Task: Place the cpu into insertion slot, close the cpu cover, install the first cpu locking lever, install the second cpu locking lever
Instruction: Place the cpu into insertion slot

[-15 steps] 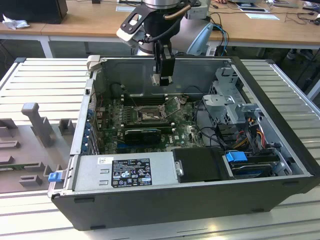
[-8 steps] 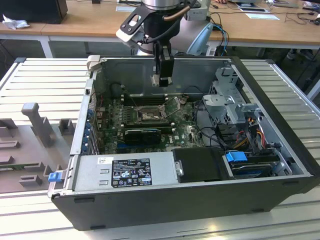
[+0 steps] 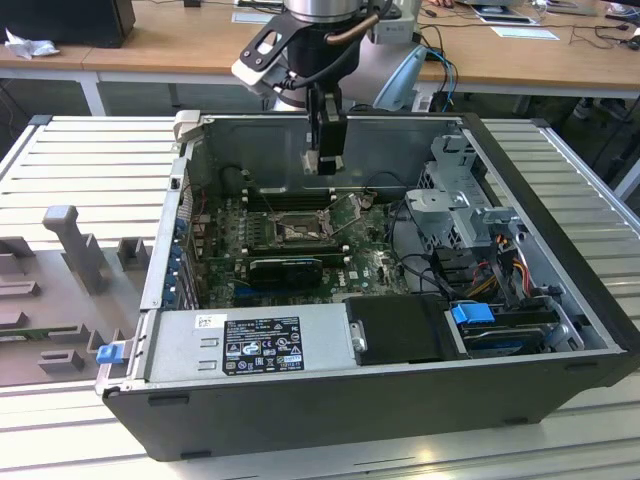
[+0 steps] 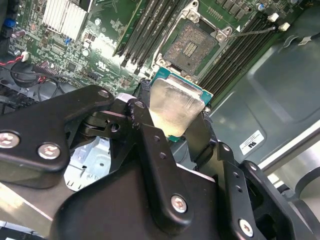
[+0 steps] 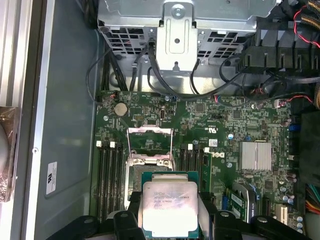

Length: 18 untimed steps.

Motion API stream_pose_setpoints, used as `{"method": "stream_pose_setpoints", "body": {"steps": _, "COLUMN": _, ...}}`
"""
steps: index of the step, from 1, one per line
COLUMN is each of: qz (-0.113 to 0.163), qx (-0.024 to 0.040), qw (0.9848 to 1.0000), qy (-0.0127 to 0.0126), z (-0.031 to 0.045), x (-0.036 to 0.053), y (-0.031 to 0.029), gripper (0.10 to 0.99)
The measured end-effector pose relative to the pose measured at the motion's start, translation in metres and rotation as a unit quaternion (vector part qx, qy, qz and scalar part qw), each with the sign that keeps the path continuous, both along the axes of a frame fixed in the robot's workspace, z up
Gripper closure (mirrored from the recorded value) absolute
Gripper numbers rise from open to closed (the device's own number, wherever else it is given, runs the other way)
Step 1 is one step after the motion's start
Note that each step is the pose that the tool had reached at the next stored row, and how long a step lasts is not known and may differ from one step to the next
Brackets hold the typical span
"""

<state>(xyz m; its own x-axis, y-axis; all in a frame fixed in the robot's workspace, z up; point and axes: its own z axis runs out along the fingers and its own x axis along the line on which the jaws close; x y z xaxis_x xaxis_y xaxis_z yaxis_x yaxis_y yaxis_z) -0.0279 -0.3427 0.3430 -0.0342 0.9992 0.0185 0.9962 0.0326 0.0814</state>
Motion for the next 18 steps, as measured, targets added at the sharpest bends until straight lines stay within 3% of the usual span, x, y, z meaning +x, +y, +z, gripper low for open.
{"method": "stream_pose_setpoints", "body": {"steps": 18, "qz": -0.027, "qx": 0.0000, "qw": 0.9996, "qy": 0.0014, "z": -0.0155, "x": 0.0000, "y": -0.0012, "gripper": 0.557}}
